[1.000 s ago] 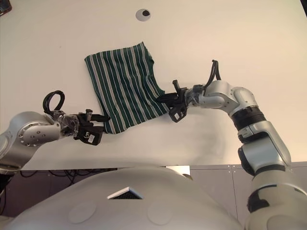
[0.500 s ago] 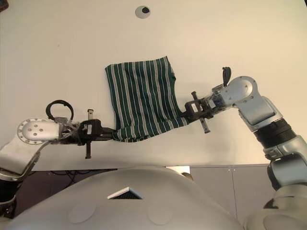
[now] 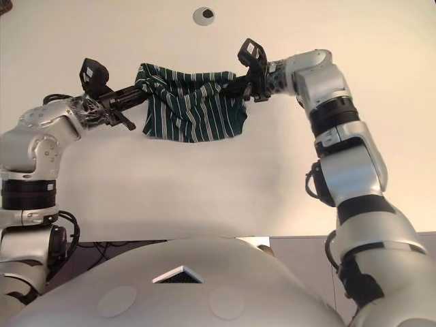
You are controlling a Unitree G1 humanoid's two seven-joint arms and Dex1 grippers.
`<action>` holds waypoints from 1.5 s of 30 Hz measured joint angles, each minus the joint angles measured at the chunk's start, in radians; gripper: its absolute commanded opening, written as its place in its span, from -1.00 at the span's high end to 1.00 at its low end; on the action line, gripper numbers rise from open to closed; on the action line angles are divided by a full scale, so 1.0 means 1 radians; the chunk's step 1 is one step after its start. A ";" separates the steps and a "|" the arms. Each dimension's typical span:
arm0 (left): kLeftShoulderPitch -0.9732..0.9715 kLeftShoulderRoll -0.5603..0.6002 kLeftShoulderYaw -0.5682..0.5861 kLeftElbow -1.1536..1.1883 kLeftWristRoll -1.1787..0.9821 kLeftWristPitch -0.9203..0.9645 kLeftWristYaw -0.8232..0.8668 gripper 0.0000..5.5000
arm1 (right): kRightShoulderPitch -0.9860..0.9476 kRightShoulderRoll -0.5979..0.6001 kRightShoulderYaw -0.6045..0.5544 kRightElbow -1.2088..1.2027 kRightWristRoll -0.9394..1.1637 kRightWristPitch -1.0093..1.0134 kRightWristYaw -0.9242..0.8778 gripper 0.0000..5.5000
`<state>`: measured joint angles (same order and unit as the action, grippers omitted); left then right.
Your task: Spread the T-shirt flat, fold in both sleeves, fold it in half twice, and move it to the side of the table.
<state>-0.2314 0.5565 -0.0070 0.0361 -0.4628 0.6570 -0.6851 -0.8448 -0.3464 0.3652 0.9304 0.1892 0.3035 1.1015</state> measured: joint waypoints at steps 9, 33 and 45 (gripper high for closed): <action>-0.033 -0.164 0.126 0.179 0.063 -0.158 0.224 0.69 | -0.044 0.065 -0.171 0.190 -0.064 -0.105 -0.284 0.45; 0.086 -0.333 0.327 0.073 0.000 -0.317 0.393 1.00 | 0.028 0.318 -0.261 0.202 -0.075 -0.158 -0.698 0.99; 0.154 -0.402 0.281 0.069 0.069 -0.414 0.462 1.00 | 0.153 -0.071 -0.501 0.175 -0.060 -0.498 -1.116 0.99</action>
<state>-0.0770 0.1545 0.2745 0.1051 -0.3935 0.2427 -0.2231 -0.6923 -0.4172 -0.1356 1.1053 0.1291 -0.1941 -0.0148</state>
